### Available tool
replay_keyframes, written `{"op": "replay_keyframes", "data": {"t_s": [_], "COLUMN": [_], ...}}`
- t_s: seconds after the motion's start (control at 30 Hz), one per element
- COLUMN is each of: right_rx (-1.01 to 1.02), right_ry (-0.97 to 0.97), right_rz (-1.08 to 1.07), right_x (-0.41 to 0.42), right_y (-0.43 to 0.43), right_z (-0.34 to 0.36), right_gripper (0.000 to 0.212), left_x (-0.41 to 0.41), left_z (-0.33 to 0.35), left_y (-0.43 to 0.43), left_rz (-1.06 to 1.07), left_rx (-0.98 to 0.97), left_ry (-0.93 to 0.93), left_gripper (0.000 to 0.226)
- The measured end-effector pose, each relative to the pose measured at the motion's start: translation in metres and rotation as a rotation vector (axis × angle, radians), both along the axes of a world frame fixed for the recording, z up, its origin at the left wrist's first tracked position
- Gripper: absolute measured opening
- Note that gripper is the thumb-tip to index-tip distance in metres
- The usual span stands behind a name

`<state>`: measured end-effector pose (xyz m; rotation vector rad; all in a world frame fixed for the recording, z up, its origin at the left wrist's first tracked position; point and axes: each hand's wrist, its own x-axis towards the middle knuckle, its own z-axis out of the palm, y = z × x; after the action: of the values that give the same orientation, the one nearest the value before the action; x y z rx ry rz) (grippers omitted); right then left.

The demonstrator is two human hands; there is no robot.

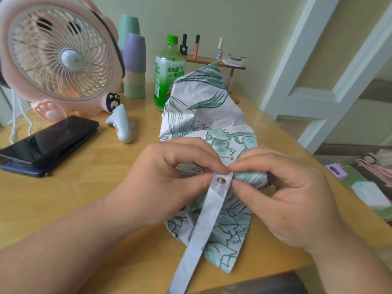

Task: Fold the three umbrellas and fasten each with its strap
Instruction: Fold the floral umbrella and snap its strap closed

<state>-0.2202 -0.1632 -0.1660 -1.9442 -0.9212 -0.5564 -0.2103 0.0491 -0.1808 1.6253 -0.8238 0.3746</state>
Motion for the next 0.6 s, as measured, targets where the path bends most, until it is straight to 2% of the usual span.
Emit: {"op": "replay_keyframes", "data": {"t_s": [0.1,0.2,0.33,0.5,0.53,0.6], "right_rx": [0.001,0.038,0.138,0.156,0.182,0.276], "right_ry": [-0.037,-0.051,0.047,0.075,0.090,0.137], "right_rz": [-0.019,-0.011,0.000,-0.031,-0.044,-0.086], "right_x": [0.002,0.003,0.003,0.003,0.003,0.004], "right_y": [0.000,0.001,0.002,0.004,0.005,0.007], "right_z": [-0.005,-0.011,-0.015,-0.015,-0.015,-0.014], "right_gripper": [0.018,0.020,0.025,0.020,0.019,0.020], "left_x": [0.001,0.001,0.001,-0.001,-0.001,0.002], "left_z": [0.001,0.001,0.001,0.001,0.002,0.002], "left_y": [0.001,0.003,0.003,0.002,0.003,0.012], "left_rz": [-0.003,0.011,0.048,0.099,0.104,0.079], "left_rx": [0.066,0.133,0.175,0.168,0.175,0.272], "left_ry": [-0.008,-0.020,-0.062,-0.040,-0.031,0.013], "left_gripper": [0.005,0.012,0.016,0.017,0.024,0.053]}}
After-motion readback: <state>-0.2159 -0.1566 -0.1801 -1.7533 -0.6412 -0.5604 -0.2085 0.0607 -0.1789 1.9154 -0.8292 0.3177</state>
